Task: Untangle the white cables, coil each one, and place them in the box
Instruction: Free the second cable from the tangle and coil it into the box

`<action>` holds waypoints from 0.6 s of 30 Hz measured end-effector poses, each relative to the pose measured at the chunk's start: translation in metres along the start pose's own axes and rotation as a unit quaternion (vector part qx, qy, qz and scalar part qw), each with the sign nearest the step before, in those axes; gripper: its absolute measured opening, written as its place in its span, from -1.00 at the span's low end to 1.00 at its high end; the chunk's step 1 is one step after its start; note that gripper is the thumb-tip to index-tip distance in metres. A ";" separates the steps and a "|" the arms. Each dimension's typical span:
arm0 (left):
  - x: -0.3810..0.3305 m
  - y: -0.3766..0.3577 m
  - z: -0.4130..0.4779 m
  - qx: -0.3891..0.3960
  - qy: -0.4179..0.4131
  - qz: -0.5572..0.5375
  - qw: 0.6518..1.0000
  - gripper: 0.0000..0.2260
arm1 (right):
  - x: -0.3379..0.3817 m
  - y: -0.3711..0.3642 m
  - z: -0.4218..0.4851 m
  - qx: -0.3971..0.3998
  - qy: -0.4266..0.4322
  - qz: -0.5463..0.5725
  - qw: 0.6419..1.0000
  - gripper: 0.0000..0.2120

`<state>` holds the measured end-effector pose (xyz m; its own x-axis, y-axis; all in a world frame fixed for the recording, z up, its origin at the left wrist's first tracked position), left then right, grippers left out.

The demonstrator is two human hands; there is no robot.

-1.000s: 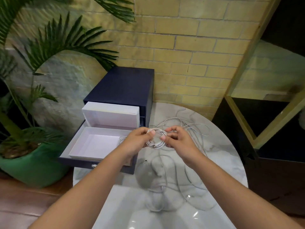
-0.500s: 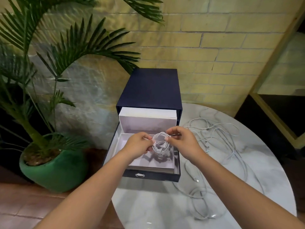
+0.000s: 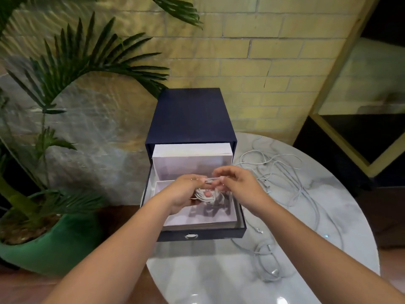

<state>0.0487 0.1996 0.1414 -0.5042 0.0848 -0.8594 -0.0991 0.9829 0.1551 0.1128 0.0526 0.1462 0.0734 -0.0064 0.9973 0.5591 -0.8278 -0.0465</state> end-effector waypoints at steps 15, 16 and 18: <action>0.016 -0.003 0.030 -0.080 -0.035 0.089 0.992 -0.71 | -0.002 0.011 0.006 -0.042 0.057 -0.393 0.917 -0.83; 0.019 -0.004 0.032 -0.093 -0.037 0.084 0.991 -0.74 | -0.004 0.011 0.006 -0.042 0.068 -0.407 0.910 -0.83; 0.023 -0.007 0.035 -0.131 -0.047 0.093 0.986 -0.78 | -0.008 0.011 0.008 -0.031 0.098 -0.445 0.889 -0.85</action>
<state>0.0680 0.2005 0.1031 -0.4534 0.2875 -0.8436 -0.2370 0.8736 0.4251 0.1249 0.0475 0.1377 -0.5242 0.5749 0.6282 0.2770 -0.5825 0.7642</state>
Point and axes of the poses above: each hand's wrist, its own z-axis towards the middle knuckle, its own y-axis out of the back of the hand, x = y × z, the point moved 2 cm from there along z, towards the middle knuckle, and after that the axes turned 13 degrees about z, right-handed, at the moved point
